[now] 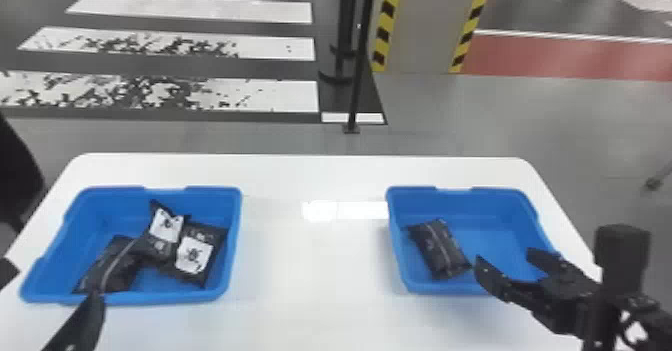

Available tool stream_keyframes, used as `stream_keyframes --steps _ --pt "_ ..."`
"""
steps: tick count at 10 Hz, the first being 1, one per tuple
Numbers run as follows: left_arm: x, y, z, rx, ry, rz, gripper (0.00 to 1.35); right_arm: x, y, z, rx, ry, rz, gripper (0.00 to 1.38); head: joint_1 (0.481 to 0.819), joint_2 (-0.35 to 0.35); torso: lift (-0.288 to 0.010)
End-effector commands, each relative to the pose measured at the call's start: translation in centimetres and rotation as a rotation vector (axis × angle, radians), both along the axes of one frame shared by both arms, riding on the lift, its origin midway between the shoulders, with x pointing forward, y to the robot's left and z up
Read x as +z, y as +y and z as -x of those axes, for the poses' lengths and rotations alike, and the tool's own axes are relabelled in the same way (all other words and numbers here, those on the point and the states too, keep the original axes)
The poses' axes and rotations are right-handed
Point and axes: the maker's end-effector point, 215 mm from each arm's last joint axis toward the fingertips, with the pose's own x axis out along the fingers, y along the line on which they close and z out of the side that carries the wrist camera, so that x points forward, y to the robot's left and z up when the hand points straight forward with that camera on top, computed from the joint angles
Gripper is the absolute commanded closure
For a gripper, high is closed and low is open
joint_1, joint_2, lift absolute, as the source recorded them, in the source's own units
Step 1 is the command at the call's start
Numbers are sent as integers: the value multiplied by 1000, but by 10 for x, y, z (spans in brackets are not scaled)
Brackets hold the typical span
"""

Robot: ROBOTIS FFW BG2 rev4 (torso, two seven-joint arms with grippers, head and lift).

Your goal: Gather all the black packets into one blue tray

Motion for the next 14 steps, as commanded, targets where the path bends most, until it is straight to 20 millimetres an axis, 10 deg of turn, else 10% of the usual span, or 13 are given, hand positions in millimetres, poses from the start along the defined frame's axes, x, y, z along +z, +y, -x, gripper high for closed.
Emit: stream_keyframes --steps 1,8,14 --pt "-8 7 6 11 25 -23 176 -16 17 -17 36 30 -32 105 695 -92 -110" --pt "-34 3 -4 -13 54 16 193 -51 71 -68 160 93 -84 105 695 8 -110" --pt "-43 -8 -9 -40 63 72 203 -83 50 -76 153 184 -41 105 695 -11 -110"
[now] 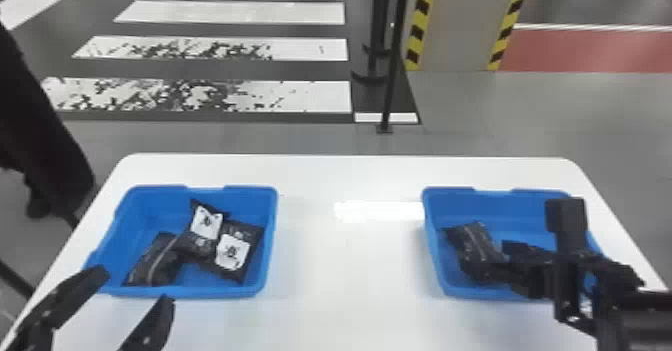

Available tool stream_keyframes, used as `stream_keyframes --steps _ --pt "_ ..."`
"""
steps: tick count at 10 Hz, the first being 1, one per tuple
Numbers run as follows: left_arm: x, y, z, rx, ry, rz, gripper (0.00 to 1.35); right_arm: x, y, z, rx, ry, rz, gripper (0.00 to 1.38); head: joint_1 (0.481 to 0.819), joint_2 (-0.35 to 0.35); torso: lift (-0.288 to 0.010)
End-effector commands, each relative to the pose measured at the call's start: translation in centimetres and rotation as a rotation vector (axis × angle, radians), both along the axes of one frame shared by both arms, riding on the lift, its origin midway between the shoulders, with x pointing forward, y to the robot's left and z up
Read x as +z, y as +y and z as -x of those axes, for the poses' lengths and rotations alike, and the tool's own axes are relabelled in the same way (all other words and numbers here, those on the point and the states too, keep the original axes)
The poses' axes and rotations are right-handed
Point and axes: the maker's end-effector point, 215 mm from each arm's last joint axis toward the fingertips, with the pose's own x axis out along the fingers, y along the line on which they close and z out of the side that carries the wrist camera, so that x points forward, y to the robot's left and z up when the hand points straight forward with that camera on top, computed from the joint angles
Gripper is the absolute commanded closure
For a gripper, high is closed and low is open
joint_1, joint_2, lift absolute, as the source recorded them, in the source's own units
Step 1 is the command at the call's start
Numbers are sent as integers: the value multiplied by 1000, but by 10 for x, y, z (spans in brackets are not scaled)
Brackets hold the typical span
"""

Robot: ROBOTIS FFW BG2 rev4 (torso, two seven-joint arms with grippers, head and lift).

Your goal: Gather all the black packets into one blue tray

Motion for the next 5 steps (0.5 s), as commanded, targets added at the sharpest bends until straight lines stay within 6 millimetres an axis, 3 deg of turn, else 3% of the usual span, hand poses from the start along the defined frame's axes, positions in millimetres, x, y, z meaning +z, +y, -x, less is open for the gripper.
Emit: stream_keyframes --steps 1,3,4,5 --pt "-2 -2 -2 -6 0 12 205 -11 -4 2 3 36 17 105 695 -19 -110" --pt "-5 -6 -4 -12 4 27 209 -26 -13 2 -7 73 29 110 695 -31 -110" --pt "-7 -6 -5 -13 7 29 213 -29 -15 0 -11 83 28 240 695 -40 -110" --pt "-9 -6 -5 -13 11 33 213 -29 -17 -1 -12 82 30 576 695 -45 -110"
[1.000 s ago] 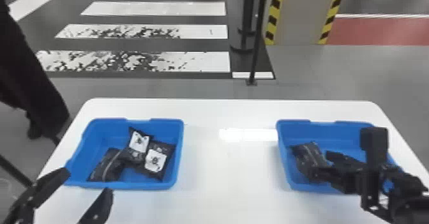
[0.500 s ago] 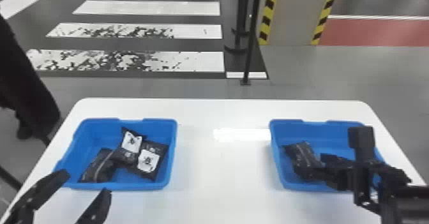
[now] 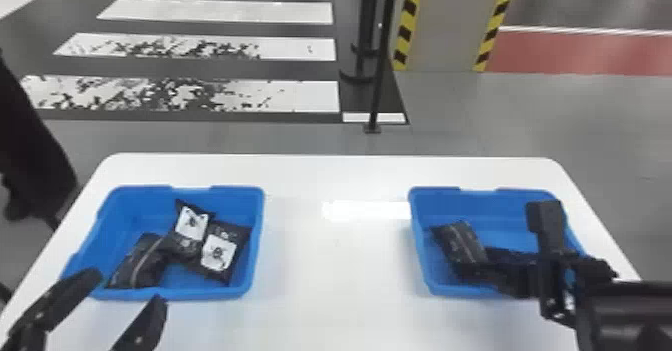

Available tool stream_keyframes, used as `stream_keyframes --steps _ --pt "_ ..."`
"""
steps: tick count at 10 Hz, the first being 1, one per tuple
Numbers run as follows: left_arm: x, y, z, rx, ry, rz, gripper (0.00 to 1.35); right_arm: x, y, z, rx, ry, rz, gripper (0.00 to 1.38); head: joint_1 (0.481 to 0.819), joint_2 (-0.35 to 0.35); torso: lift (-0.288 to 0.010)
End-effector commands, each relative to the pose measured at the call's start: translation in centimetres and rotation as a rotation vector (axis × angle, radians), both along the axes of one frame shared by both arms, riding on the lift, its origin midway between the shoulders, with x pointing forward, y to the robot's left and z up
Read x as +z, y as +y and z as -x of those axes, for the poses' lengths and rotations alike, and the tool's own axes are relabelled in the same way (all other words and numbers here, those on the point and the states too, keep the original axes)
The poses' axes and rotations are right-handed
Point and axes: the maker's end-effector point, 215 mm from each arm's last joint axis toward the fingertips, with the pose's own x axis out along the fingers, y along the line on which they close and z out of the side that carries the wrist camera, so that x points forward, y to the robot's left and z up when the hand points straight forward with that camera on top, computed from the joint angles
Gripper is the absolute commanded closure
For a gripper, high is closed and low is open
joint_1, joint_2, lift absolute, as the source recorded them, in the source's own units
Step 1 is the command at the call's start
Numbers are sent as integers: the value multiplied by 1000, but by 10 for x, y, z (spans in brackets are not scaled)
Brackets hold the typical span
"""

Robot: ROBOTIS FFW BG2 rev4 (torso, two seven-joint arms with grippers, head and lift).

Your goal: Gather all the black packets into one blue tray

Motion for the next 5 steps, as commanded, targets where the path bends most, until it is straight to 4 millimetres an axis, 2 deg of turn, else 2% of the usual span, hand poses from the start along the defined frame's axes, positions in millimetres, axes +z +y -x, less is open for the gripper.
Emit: stream_keyframes --steps 1,3,4,5 --pt "-3 -2 -1 -4 6 7 216 -2 -1 -1 -2 6 0 791 695 -50 -110" --pt "-5 -3 -1 -10 10 10 220 -2 -2 0 -1 4 2 1191 695 -56 -110" --pt "-4 -5 -1 -13 8 11 222 -1 -3 -1 -1 -8 5 1283 695 -59 -110" --pt "-5 -6 -1 -17 10 14 222 3 -8 -2 -12 -24 7 1283 695 -60 -110"
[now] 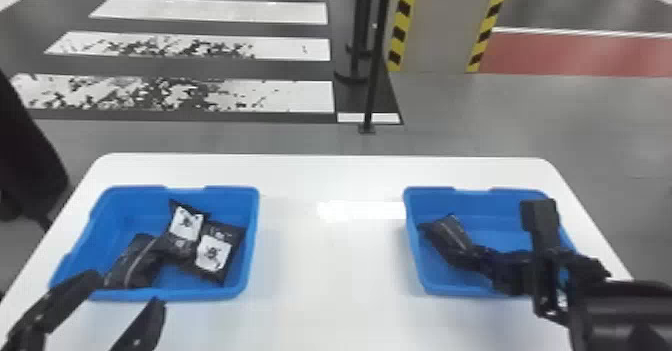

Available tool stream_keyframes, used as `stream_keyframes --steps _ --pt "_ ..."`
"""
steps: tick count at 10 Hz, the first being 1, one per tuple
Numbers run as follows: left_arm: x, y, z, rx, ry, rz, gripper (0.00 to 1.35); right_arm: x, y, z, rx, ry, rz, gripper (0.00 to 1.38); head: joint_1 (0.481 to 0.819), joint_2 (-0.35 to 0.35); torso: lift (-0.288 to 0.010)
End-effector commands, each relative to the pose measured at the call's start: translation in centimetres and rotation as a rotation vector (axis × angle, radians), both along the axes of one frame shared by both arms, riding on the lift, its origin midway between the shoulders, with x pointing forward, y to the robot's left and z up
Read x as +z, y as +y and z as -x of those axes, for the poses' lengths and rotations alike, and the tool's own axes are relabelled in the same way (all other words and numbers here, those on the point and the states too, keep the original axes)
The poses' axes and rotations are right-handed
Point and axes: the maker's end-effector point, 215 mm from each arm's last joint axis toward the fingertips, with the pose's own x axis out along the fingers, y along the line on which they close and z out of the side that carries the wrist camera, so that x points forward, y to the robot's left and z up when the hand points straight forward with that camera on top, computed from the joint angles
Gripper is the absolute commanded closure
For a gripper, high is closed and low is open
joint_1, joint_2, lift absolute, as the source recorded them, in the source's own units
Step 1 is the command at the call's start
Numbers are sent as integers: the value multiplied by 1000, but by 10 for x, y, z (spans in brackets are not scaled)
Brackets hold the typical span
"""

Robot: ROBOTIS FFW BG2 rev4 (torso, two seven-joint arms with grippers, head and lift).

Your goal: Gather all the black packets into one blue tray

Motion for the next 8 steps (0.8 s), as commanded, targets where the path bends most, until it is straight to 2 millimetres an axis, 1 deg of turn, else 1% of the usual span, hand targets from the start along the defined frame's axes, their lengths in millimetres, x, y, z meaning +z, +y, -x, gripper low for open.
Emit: stream_keyframes --steps 1,2,3,4,5,6,7,8 --pt "0 -2 -1 -8 1 3 220 12 -16 2 -24 -34 31 1283 695 -63 -110" --pt "1 -5 -2 -20 -2 4 220 32 -32 3 -46 -76 66 1283 695 -76 -110" --pt "2 -7 -4 -29 -4 4 220 53 -40 6 -62 -119 77 1283 695 -89 -110" --pt "3 -10 -5 -42 -3 12 219 82 -41 7 -61 -177 96 1283 695 -112 -110" --pt "6 -18 -8 -59 -5 41 217 110 -32 13 -45 -229 106 1283 695 -130 -110" --pt "10 -28 -16 -88 -8 61 220 136 -14 20 -14 -281 94 1283 695 -135 -110" --pt "17 -40 -23 -119 -15 109 222 152 23 27 45 -315 58 1283 695 -133 -110" --pt "29 -54 -28 -154 -35 162 220 166 60 35 103 -341 18 1283 695 -113 -110"
